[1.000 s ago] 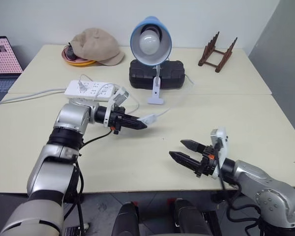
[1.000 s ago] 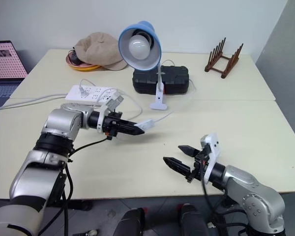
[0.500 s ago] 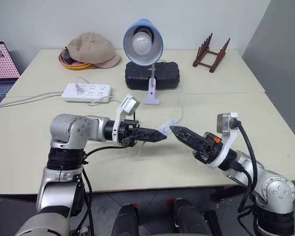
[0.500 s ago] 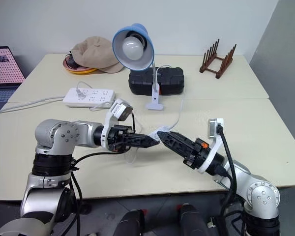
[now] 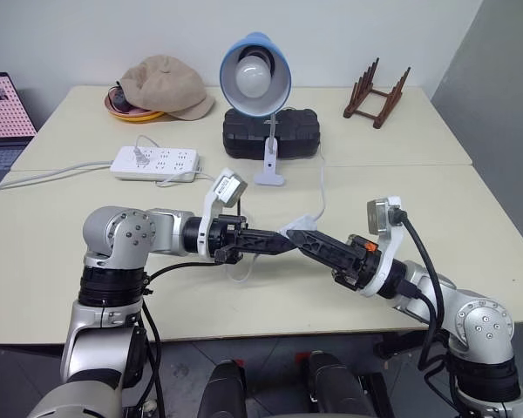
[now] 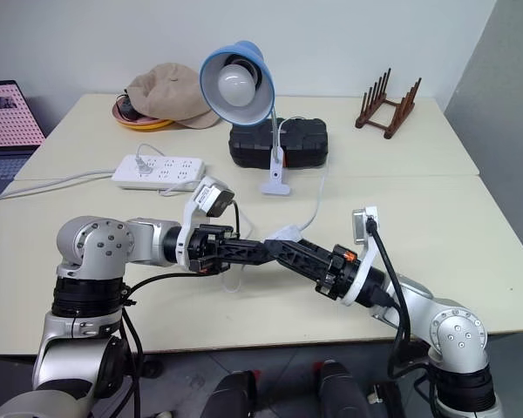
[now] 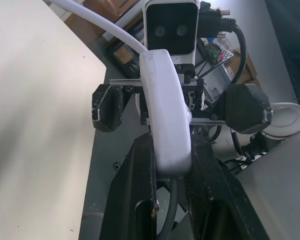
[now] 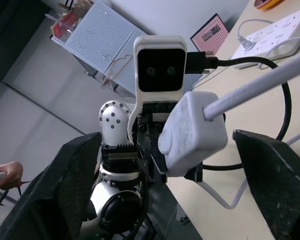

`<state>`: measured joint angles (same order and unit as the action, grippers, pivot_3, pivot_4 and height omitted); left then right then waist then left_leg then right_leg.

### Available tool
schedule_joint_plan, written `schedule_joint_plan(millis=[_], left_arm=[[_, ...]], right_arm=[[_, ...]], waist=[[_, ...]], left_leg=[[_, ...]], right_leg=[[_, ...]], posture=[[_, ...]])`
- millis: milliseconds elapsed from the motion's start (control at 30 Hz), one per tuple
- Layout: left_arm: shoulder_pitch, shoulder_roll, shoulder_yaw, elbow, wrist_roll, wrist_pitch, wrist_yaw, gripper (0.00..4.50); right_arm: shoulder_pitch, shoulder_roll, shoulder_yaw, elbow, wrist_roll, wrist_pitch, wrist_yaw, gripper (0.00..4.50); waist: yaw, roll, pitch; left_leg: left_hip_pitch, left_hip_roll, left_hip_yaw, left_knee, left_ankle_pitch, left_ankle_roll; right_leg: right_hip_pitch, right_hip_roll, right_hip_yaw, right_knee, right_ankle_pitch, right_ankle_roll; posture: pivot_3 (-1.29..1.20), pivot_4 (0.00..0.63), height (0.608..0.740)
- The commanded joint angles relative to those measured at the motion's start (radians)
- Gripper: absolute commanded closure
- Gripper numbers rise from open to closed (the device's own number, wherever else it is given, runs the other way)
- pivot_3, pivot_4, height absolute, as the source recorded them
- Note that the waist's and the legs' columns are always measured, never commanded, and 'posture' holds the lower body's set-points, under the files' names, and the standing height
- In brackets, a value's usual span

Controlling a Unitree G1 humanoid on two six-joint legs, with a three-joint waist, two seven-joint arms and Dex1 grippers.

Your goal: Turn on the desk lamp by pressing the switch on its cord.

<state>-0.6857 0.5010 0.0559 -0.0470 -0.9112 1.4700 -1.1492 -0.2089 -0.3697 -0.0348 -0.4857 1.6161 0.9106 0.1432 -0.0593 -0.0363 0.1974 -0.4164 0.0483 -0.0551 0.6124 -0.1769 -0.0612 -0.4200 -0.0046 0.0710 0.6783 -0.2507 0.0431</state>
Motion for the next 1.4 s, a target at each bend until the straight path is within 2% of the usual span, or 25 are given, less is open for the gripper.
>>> schedule_joint_plan(millis=[33, 367, 700, 1033, 1400], left_arm=[[-0.006, 0.011, 0.001, -0.045, -0.050, -0.019, -0.002, 4.10], [-0.015, 0.024, -0.015, -0.040, -0.072, -0.031, 0.009, 4.10], [-0.013, 0.042, -0.031, -0.047, -0.090, -0.043, 0.020, 4.10], [-0.022, 0.185, -0.213, -0.085, 0.005, -0.210, -0.144, 4.10], [-0.037, 0.224, -0.286, -0.070, 0.068, -0.312, -0.216, 4.10]], right_arm=[[-0.013, -0.010, 0.002, -0.010, 0.024, -0.013, 0.023, 1.18], [-0.017, -0.029, 0.031, -0.014, -0.007, -0.013, 0.038, 3.63], [-0.027, -0.060, 0.036, -0.007, -0.046, -0.001, 0.068, 3.71], [-0.084, -0.206, 0.052, 0.025, -0.092, 0.086, 0.205, 3.85], [-0.105, -0.257, 0.058, 0.028, -0.143, 0.114, 0.266, 3.85]], waist=[[0.000, 0.000, 0.000], [0.000, 0.000, 0.000], [0.000, 0.000, 0.000], [0.002, 0.000, 0.000], [0.002, 0.000, 0.000]], left_leg=[[0.000, 0.000, 0.000, 0.000, 0.000, 0.000], [0.000, 0.000, 0.000, 0.000, 0.000, 0.000], [-0.001, 0.000, 0.000, -0.001, 0.000, 0.000], [-0.002, 0.000, 0.001, -0.003, 0.000, 0.000], [-0.003, 0.000, 0.001, -0.003, 0.000, 0.000]], right_leg=[[0.000, 0.000, 0.000, 0.000, 0.000, 0.000], [0.000, 0.000, 0.000, -0.001, 0.000, 0.000], [0.000, 0.000, 0.000, -0.002, 0.000, 0.000], [-0.001, 0.000, 0.000, -0.005, -0.001, -0.001], [-0.002, 0.000, 0.000, -0.007, -0.001, -0.001]], posture=[[0.00, 0.150, 0.740], [0.00, 0.150, 0.740], [0.00, 0.150, 0.740], [0.00, 0.150, 0.740], [0.00, 0.150, 0.740]])
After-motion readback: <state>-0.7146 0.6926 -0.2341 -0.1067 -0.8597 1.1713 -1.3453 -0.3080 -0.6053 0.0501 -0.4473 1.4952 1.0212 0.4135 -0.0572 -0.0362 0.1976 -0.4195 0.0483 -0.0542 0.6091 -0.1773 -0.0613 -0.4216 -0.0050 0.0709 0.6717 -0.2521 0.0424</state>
